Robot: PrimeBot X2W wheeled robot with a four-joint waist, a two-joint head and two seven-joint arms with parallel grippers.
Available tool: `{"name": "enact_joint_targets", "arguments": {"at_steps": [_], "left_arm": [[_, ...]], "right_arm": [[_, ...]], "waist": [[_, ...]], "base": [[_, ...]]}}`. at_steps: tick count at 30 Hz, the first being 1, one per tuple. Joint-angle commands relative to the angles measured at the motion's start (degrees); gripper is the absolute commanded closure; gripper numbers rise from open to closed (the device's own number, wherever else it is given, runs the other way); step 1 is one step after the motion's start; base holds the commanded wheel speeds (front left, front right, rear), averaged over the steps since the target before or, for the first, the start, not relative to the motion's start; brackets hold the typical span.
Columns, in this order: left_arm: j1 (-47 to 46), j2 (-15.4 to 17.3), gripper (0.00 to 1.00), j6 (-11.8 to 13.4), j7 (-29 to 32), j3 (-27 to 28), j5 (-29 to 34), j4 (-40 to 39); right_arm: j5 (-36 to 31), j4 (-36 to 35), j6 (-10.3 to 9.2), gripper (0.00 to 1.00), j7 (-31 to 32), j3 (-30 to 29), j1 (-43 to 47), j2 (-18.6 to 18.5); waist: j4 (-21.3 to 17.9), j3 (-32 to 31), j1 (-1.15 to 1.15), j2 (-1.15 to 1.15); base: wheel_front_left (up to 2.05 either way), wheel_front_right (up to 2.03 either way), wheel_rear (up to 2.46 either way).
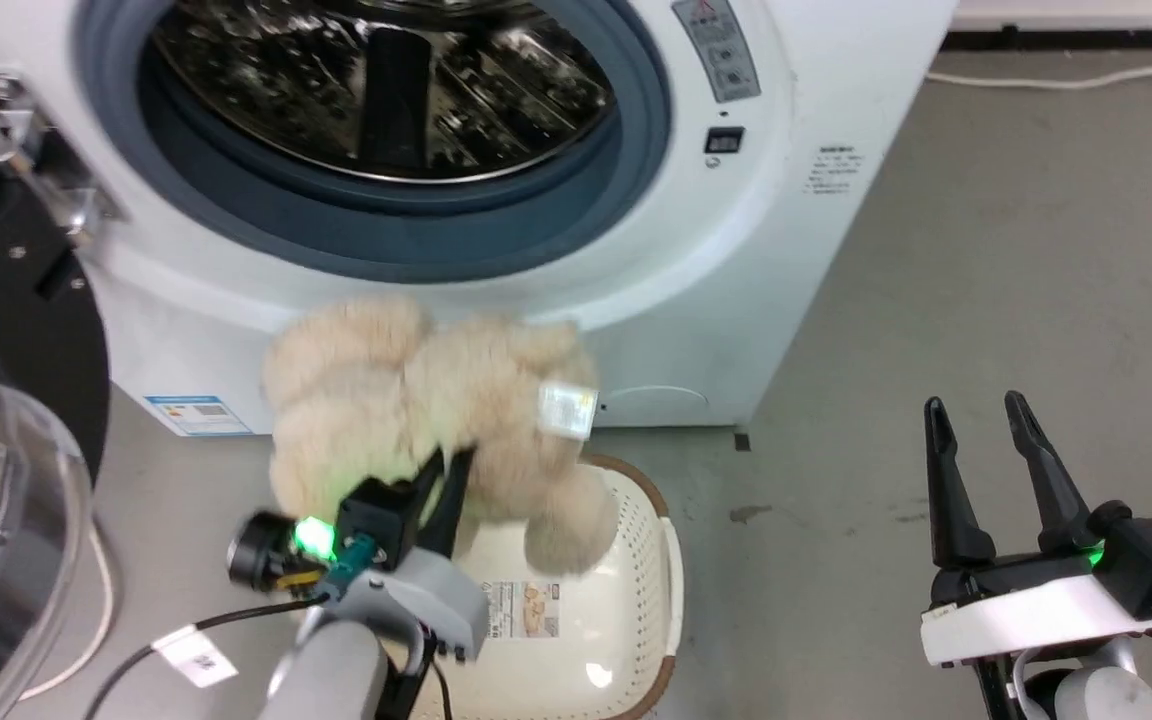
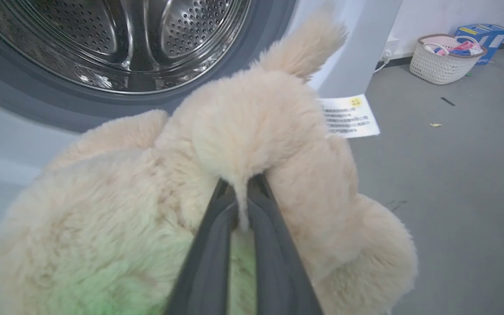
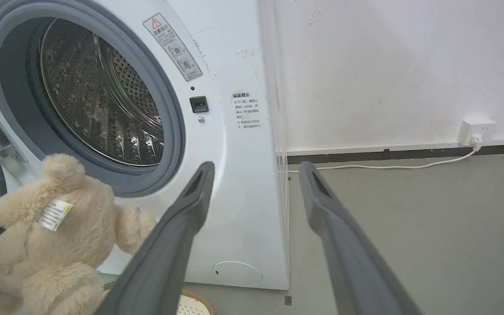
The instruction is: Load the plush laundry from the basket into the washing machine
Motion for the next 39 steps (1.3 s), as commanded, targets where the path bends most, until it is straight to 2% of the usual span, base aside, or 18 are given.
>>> {"name": "enact_joint_targets", "arguments": {"at_steps": [1,7,14,19,28,29,31,39], "left_arm": [[0.24,0.42,1.00,0.25,-0.39,0.68,0.56,-2.86],[-2.58,1.18,1.00,1.22,-0.39,4.16,1.40,-12.26],[-12.92,3.80,1.00,-0.44,-0.39,6.42,2.51,-13.25],[-23.45,6.23,1.00,-2.40,1.85,8.33,0.66,-6.62],[-43.80,13.10,1.00,-3.68,7.88,11.20,-0.27,1.87],[-43.80,13.10,1.00,-3.68,7.88,11.20,-0.27,1.87],[-50.15,15.21,1.00,-3.83,9.31,11.53,0.11,6.43],[-60.34,18.33,1.00,-4.28,13.21,8.80,2.73,19.49]], "right_arm": [[-0.42,0.03,0.05,0.00,-0.24,0.10,0.60,-0.12],[-0.19,-0.82,0.05,0.00,-0.24,1.06,-0.12,-0.12],[1.06,-1.62,0.05,0.00,-0.24,1.56,-2.26,-0.12],[2.45,-2.11,0.05,0.00,-0.24,2.83,-4.86,-0.12],[6.75,-4.20,0.05,0.00,-0.24,3.55,-9.27,-0.12],[6.75,-4.20,0.05,0.00,-0.24,3.55,-9.27,-0.12],[7.72,-4.28,0.05,0.00,-0.24,4.11,-10.07,-0.12],[9.88,-4.53,0.05,0.00,-0.24,5.48,-11.22,-0.12]], "waist": [[0.44,-0.27,0.02,0.00],[-0.74,2.14,0.02,0.00],[-3.91,8.19,0.02,0.00],[-7.38,13.85,0.02,0.00],[-13.36,23.31,0.02,0.00],[-13.36,23.31,0.02,0.00],[-14.65,25.68,0.02,0.00],[-16.51,29.16,0.02,0.00]], "base": [[0.00,0.00,0.00],[0.00,0.00,0.00],[0.00,0.00,0.00],[0.00,0.00,0.00],[0.00,0.00,0.00],[0.00,0.00,0.00],[0.00,0.00,0.00],[0.00,0.00,0.00]]}}
